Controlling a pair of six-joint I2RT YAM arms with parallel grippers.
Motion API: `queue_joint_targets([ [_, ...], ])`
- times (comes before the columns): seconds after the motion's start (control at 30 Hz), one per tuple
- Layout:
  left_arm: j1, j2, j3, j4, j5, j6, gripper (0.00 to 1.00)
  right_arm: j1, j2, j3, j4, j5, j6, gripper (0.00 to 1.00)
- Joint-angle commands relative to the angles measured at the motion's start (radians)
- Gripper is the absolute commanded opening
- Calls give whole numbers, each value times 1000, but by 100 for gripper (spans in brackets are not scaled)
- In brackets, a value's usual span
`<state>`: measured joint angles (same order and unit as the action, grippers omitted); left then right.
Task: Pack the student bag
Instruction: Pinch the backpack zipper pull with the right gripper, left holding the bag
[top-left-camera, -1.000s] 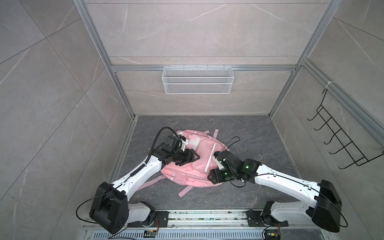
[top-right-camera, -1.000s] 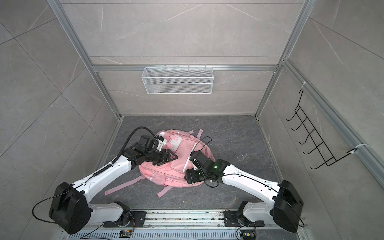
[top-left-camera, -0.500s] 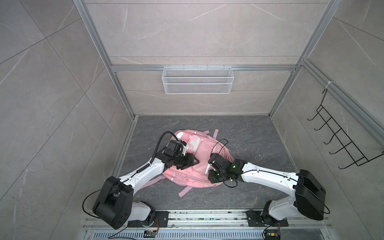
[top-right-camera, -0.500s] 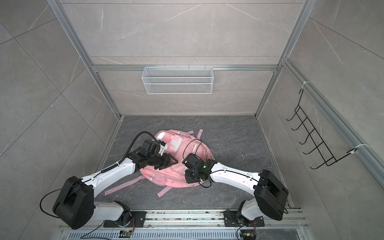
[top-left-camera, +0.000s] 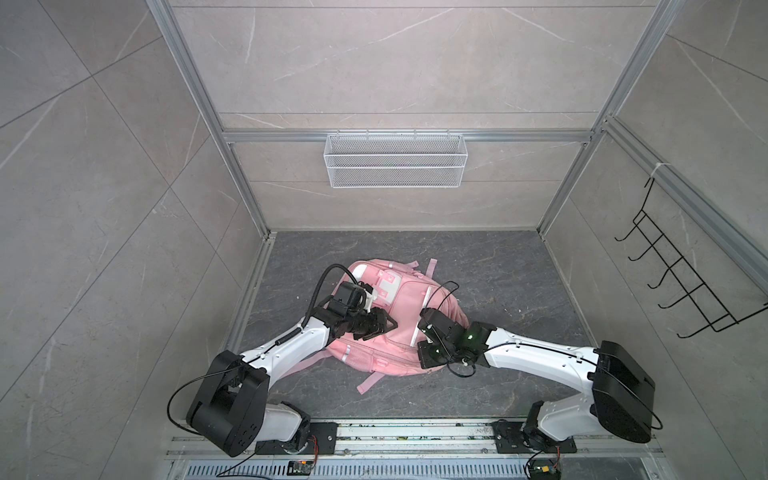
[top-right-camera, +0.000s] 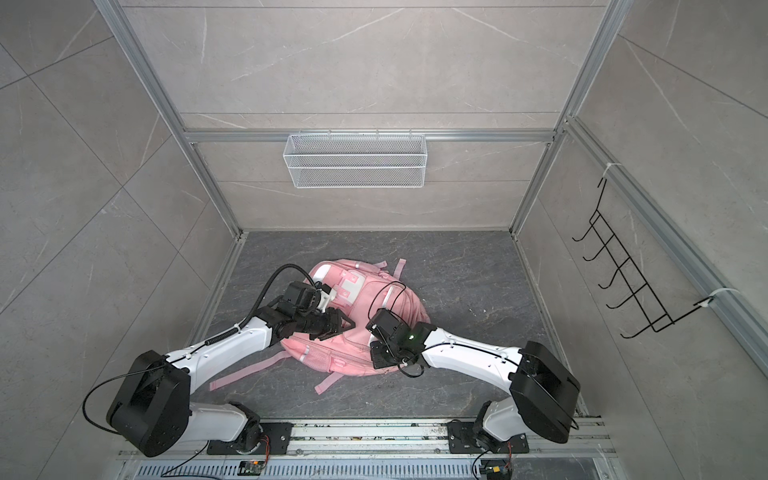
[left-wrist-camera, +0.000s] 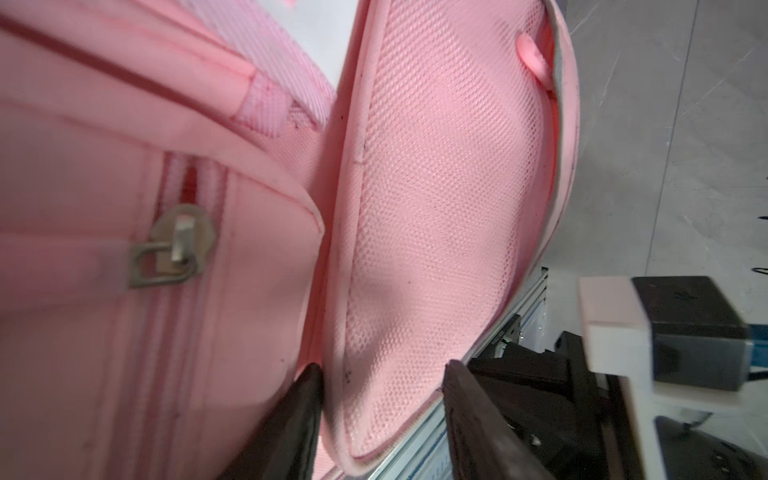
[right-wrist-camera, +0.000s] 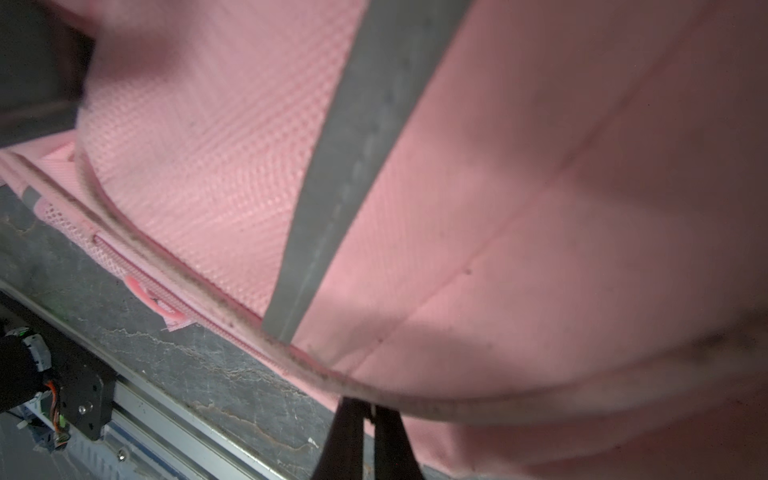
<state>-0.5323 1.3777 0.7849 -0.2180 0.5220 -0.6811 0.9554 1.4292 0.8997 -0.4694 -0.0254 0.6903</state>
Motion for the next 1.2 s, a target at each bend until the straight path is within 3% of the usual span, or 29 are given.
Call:
queue_joint_targets([
  [0.0,-13,13,-2,-49,-37,61,37,0,-53,-5,73,35,-31,0],
  [0.1,-20,23,9,-51,-50,73,20,0,-65,-1,56,38,-38,0],
  [0.17,-19,21,20,-62,-75,82,2,0,-76,2,35,49,-38,0],
  [0.2,-18,18,25,-68,-86,85,0,0,-82,2,16,62,-35,0],
  [0.37,-15,-16,31,-117,-172,113,0,-32,-138,-4,-156,132,-14,0],
  [0.5,-9,-28,14,-131,-177,146,0,-86,-182,-3,-288,177,-31,0],
  [0.8,-11,-58,7,-189,-192,248,0,-192,-113,145,-443,284,-215,0],
  [0.9,-11,-58,16,-238,-206,292,0,-262,-92,167,-417,257,-269,0],
  [1.03,-11,-82,11,-269,-212,318,0,-281,-43,206,-394,232,-364,0],
  [1.1,-12,-92,12,-277,-209,318,0,-279,-53,211,-351,121,-428,0],
  [1.17,-11,-102,14,-271,-184,313,0,-270,-105,170,-267,-41,-465,12],
])
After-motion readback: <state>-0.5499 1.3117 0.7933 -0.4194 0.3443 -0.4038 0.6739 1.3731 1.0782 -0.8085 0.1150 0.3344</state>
